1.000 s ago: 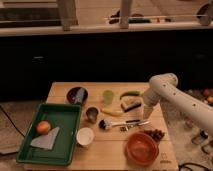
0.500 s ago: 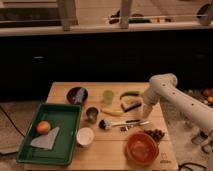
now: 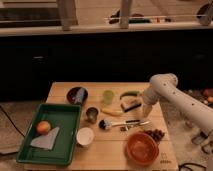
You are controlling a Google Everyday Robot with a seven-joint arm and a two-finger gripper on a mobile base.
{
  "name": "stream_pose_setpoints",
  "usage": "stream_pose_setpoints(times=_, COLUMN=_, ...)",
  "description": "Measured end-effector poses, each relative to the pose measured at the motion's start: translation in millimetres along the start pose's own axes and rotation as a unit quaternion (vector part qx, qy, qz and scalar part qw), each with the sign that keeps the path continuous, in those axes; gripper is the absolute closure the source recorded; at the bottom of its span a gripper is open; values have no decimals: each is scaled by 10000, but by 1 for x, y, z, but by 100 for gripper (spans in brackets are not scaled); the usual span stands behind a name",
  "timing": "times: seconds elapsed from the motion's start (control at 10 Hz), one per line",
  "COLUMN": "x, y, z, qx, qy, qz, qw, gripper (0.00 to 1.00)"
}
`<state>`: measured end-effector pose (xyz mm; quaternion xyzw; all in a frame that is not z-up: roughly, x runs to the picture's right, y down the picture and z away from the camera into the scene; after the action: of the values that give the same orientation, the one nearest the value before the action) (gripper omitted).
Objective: Place eraser in paper cup
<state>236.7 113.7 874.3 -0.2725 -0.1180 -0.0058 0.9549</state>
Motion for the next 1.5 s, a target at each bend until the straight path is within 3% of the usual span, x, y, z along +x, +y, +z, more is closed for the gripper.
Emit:
stream_pose_setpoints(times=0.4, x=-16, y=-9, z=3, qx=-84, qy=-102, qz=-794, qw=9968, gripper=20)
stream_pose_setpoints(times=0.8, x=-25, y=-19, z=17, qx=-250, qy=32, qz=-1556, qw=9875, gripper=20)
stream_pose_setpoints(times=1.0, x=-29, y=-22, z=27, qx=-354, qy=108, qz=-1730, qw=9842, gripper=20)
stream_pose_setpoints(times=1.3, x=-28, y=-27, z=40, qx=-500, qy=163, qz=-1758, qw=9830, gripper=22)
stream_pose_setpoints(times=1.5, x=-26, y=-28, z=50, qx=-610, qy=174, qz=-1756, qw=9824, gripper=41)
